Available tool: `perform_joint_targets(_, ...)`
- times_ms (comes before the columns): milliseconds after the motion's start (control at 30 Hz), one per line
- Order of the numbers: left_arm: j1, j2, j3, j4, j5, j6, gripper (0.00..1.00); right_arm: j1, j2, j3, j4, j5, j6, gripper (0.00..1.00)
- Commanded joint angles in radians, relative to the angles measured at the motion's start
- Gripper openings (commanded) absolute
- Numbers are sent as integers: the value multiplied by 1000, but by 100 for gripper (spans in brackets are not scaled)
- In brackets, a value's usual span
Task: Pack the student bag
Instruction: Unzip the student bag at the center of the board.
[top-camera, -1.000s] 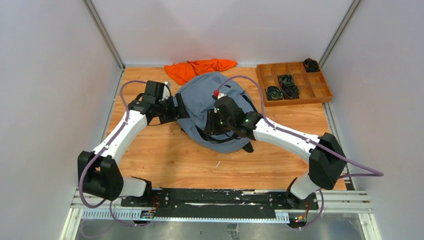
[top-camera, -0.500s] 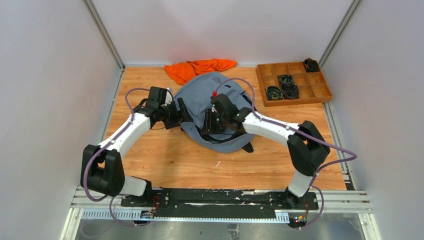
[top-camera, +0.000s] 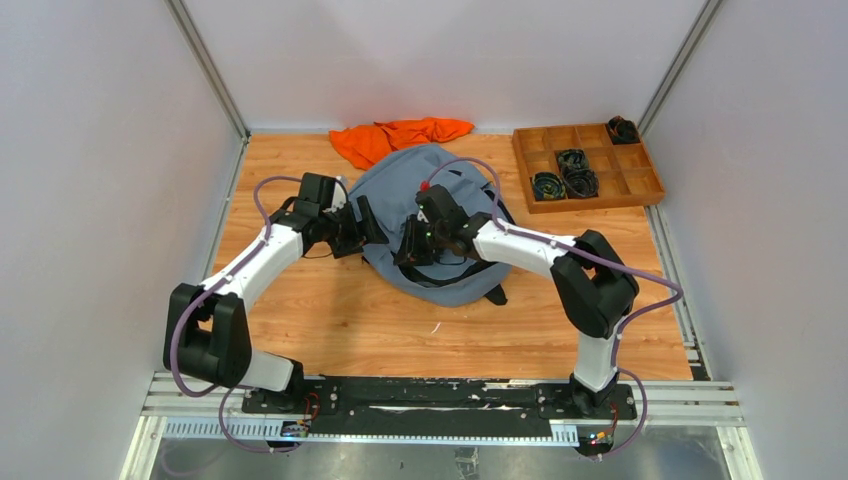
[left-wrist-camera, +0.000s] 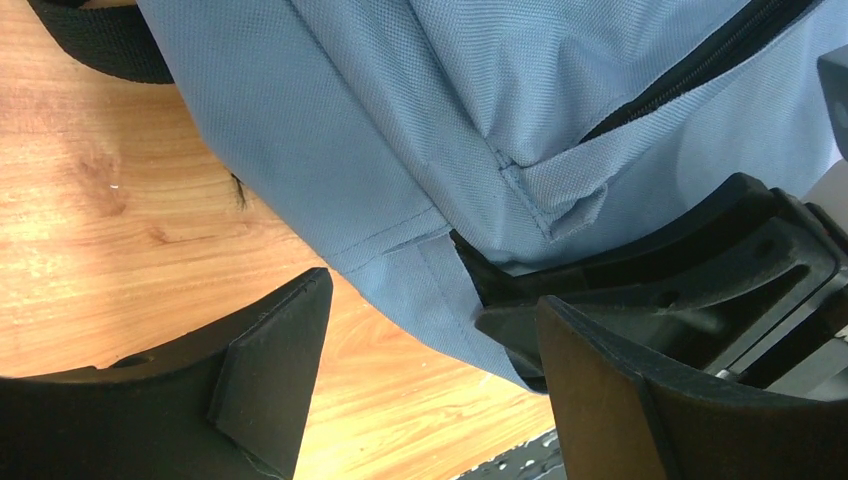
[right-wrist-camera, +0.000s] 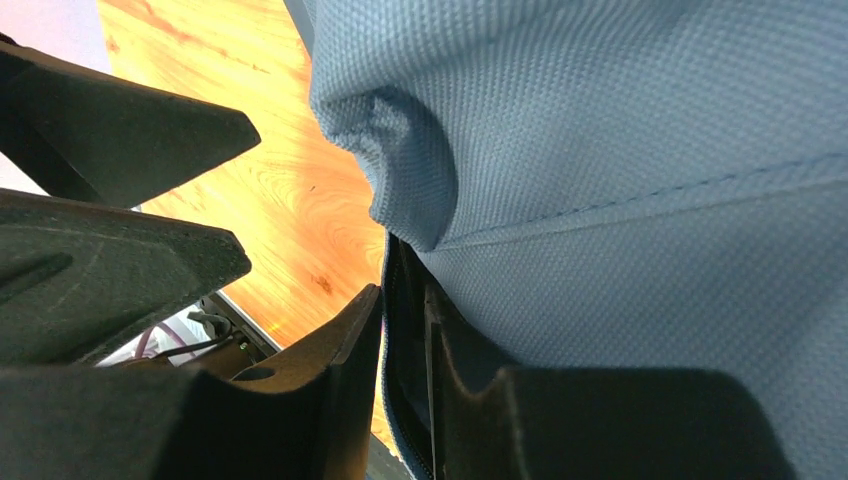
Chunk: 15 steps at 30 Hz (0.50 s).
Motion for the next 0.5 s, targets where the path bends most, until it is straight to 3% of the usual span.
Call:
perform_joint_targets(0,3,10,-4,22,23,7,81,-24,3,29,29,-3,27,26)
perform_joint_targets(467,4,12,-3,23,26,13,81,-45,25,-1,77,-51,78,22)
